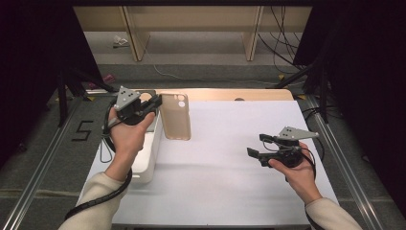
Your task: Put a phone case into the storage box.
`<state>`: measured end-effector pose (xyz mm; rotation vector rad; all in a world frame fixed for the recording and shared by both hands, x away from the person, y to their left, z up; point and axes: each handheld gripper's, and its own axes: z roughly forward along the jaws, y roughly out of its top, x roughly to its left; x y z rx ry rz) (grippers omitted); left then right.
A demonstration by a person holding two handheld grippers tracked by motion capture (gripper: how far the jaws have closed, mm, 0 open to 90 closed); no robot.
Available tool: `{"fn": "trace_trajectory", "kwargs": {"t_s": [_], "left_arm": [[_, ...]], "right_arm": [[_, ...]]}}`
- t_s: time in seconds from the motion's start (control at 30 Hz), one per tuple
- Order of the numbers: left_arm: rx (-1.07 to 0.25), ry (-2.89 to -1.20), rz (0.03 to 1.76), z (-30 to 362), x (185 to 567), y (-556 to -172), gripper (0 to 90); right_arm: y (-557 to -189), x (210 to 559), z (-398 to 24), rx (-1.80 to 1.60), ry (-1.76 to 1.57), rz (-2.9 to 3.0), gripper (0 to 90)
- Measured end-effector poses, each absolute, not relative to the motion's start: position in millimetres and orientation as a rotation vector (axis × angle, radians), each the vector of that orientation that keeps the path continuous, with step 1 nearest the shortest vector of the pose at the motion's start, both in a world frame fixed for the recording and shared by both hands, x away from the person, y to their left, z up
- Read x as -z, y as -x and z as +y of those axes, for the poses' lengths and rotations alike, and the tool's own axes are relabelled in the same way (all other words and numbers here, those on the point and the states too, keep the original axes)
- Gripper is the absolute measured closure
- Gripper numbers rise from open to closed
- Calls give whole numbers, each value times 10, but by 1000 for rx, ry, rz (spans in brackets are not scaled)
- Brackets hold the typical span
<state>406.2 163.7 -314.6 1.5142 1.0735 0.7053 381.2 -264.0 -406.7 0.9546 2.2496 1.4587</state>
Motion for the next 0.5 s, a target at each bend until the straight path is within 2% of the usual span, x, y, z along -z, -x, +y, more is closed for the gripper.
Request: {"fn": "trace_trajectory", "kwargs": {"t_s": [0.5], "left_arm": [[-754,-1504,1116,2008,3017,-4183,857]], "right_arm": [[-3809,4072,-2652,-1452,-963,2249,237]]}}
